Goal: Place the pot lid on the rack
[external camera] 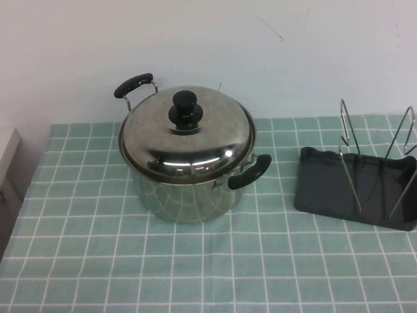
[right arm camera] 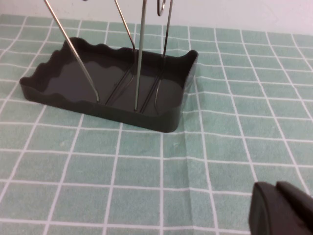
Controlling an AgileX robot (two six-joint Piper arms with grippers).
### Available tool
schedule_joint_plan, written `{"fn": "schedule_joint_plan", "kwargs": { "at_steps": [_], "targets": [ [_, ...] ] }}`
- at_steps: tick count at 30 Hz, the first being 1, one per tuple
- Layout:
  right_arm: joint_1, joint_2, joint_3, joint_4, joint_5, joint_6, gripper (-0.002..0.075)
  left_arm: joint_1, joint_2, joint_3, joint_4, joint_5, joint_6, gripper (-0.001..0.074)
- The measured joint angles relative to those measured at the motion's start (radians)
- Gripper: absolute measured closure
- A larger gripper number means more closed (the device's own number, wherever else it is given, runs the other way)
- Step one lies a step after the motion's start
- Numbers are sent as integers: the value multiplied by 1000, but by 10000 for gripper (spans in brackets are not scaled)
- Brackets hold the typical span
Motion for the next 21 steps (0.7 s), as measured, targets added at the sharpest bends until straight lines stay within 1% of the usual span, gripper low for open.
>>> {"fn": "schedule_joint_plan", "kwargs": {
  "at_steps": [21],
  "targets": [
    [0,0,0,-2,-2,0,729,0,0,1,0,-12,0,738]
  ]
}}
